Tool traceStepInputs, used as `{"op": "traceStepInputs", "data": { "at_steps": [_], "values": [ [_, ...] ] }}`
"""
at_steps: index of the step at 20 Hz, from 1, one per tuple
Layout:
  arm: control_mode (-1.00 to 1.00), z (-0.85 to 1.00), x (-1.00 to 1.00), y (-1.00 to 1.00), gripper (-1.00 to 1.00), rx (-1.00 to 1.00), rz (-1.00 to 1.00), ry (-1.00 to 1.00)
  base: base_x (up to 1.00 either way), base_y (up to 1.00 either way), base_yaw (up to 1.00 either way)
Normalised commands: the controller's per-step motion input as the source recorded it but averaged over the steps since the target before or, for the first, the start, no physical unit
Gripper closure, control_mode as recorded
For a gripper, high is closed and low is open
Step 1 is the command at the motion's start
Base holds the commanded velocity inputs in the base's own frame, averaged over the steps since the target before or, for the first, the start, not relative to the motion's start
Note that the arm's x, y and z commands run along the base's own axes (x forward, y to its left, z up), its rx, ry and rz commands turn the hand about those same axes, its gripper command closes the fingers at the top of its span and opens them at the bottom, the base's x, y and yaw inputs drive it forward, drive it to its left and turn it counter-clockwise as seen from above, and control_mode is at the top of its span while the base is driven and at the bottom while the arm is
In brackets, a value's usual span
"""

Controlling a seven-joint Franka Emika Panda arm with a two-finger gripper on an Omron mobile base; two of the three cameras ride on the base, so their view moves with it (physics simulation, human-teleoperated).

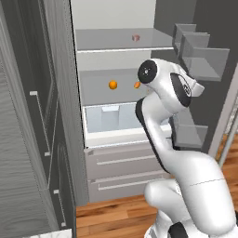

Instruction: Open the fridge, remove the orange, carrot, and steak, and place them on any counter.

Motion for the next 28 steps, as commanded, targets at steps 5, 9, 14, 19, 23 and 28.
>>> {"op": "traceStepInputs", "data": {
  "at_steps": [5, 9, 14, 19, 23, 28],
  "values": [
    [-1.0, 0.02, -0.55, -1.0, -1.0, 0.0, -0.11, 0.0, 0.0, 0.0, 0.0],
    [-1.0, 0.25, -0.28, -0.84, -1.0, 0.0, -0.09, -0.02, 0.0, 0.0, 0.0],
    [-1.0, 0.32, -0.16, -0.59, -1.0, 0.0, -0.07, -0.02, 0.0, 0.0, 0.0],
    [-1.0, 0.08, -0.05, -0.14, -1.0, 0.0, -0.03, -0.06, 0.0, 0.0, 0.0],
    [-1.0, 0.0, -0.35, 0.14, -1.0, 0.0, -0.02, -0.1, 0.0, 0.0, 0.0],
    [-1.0, 0.01, -0.6, 0.45, -1.0, 0.0, 0.01, -0.01, 0.0, 0.0, 0.0]
  ]
}}
